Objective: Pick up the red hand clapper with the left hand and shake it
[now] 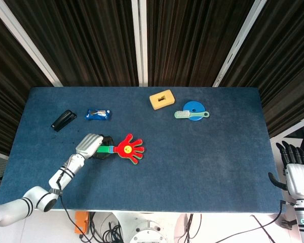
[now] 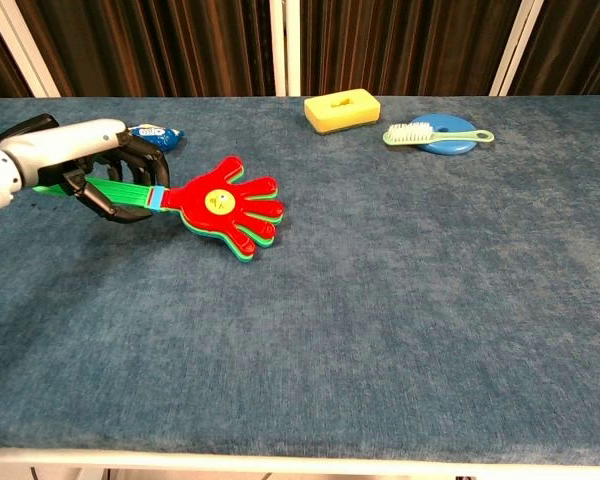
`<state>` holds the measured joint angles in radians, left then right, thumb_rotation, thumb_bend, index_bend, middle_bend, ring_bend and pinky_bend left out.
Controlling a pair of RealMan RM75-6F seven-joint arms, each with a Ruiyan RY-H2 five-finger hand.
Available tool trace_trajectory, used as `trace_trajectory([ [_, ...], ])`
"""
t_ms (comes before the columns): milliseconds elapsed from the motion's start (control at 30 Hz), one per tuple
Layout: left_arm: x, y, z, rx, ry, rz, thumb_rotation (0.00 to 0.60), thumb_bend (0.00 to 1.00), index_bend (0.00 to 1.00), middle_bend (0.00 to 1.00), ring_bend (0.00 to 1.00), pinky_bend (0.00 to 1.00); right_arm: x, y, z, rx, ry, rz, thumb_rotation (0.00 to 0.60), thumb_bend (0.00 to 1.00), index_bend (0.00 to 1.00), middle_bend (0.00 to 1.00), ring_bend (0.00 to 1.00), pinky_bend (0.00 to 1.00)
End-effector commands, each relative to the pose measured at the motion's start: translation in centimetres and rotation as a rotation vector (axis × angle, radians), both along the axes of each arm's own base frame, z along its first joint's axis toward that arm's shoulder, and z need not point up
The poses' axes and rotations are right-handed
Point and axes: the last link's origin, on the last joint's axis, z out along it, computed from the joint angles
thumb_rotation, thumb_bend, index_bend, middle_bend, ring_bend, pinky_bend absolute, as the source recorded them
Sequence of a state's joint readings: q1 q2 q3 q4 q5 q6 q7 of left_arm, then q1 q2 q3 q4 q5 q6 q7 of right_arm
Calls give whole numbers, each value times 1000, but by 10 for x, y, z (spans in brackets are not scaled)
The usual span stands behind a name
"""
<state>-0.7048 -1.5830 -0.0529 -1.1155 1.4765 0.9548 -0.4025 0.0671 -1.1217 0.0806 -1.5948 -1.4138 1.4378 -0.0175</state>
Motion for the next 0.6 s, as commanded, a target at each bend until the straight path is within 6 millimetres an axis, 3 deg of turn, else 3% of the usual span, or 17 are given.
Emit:
trace_trajectory([
  [33,-4,-1,4,20,-11,8,600,384,651,629,529,723,0,0,0,1,0,1,600,207,0,0,0,0],
  [367,-7,-1,11,64,-14,2,600,406,632,823,853,972,2,0,-1,10,-5,2,600,206,0,0,0,0],
  [600,-8,-1,13,55,-23,43,600,417,604,951,995,1000,1,0,1,9,-2,-2,600,202,0,0,0,0],
])
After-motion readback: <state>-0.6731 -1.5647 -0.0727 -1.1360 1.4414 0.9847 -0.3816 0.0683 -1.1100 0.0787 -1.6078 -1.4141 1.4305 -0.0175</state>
